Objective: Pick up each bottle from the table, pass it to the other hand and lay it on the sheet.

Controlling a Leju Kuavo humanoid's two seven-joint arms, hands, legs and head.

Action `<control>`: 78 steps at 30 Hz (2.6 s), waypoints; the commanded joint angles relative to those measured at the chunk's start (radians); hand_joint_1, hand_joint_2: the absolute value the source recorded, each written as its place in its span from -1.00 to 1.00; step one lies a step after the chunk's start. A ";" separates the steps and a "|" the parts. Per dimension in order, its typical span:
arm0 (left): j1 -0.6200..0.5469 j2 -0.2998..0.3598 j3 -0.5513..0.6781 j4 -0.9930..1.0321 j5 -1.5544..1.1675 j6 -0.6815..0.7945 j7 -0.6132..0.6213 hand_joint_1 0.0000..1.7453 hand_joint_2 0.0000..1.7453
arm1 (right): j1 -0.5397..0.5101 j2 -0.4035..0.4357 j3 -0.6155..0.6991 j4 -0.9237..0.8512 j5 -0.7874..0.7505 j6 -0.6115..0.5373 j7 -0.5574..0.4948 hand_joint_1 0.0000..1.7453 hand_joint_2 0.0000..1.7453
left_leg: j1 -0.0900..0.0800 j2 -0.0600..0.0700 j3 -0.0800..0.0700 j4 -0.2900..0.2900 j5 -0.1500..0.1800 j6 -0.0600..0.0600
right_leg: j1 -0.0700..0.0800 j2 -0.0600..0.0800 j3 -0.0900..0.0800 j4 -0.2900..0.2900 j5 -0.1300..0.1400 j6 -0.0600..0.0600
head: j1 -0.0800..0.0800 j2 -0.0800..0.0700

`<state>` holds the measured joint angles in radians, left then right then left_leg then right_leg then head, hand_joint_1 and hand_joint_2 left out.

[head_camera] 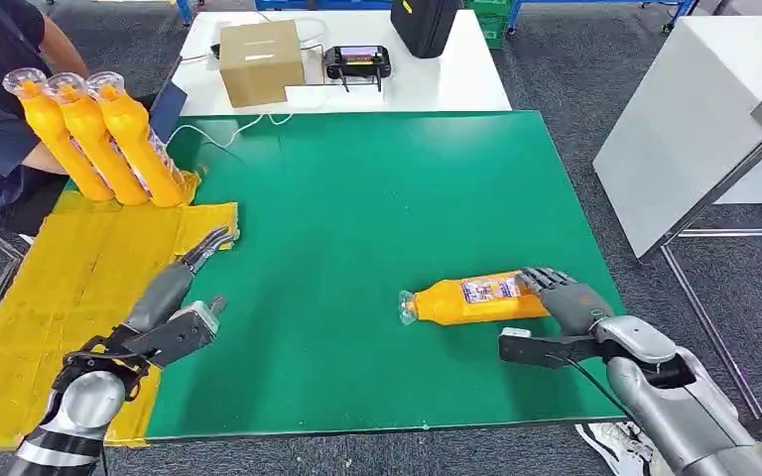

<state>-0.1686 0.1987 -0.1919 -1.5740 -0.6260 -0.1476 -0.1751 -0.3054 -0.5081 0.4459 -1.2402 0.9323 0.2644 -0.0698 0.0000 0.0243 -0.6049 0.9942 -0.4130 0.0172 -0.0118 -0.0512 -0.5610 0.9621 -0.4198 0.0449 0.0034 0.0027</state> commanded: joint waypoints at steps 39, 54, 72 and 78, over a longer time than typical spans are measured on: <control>0.147 -0.201 0.005 -0.204 0.594 -0.092 0.169 -1.00 -1.00 | 0.201 0.532 -0.241 -0.321 -0.646 -0.259 0.157 1.00 1.00 | 0.003 0.002 0.004 0.001 -0.002 -0.004 | 0.002 0.007 0.002 0.004 -0.002 -0.003 | 0.000 0.000; -0.009 -0.273 -0.284 -0.191 0.789 0.215 0.140 -1.00 1.00 | 0.039 0.600 -0.027 -0.072 -0.812 -0.435 0.097 1.00 1.00 | 0.002 -0.004 0.001 0.000 -0.001 -0.004 | 0.001 0.004 0.000 0.002 -0.001 -0.004 | 0.000 0.000; -0.075 -0.268 -0.378 -0.121 0.751 0.304 0.123 -1.00 1.00 | -0.113 0.620 0.276 0.091 -0.559 -0.518 0.096 1.00 1.00 | 0.001 -0.003 -0.001 -0.001 0.000 -0.003 | 0.000 0.002 -0.001 0.002 -0.001 -0.003 | 0.000 0.000; -0.075 -0.268 -0.378 -0.121 0.751 0.304 0.123 -1.00 1.00 | -0.113 0.620 0.276 0.091 -0.559 -0.518 0.096 1.00 1.00 | 0.002 -0.004 0.000 0.000 -0.001 -0.004 | 0.001 0.003 0.000 0.002 -0.003 -0.004 | 0.000 0.000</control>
<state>-0.1989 -0.0828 -0.5299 -1.7590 0.1251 0.1556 -0.0576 -0.3624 0.1205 0.6634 -1.2303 0.3715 -0.2533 0.0286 0.0010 0.0210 -0.6083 0.9942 -0.4124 0.0146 -0.0112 -0.0532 -0.5646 0.9642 -0.4209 0.0432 0.0031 0.0027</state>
